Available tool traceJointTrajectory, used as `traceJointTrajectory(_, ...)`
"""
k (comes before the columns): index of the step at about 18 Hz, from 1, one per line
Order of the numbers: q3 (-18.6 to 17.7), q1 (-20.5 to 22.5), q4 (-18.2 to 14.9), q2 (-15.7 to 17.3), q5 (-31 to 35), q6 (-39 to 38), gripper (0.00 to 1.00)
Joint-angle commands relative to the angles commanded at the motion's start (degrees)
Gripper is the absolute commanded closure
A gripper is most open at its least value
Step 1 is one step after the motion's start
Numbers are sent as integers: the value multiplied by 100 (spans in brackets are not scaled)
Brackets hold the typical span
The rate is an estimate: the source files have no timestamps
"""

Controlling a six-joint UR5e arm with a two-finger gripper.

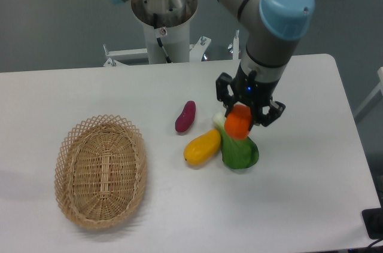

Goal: Pick up the orange from the table
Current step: 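Lift the grasped orange fruit up above the bok choy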

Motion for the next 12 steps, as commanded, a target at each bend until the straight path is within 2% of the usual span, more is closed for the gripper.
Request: traceJointTrajectory(12,18,0,114,9,-132,-79,49)
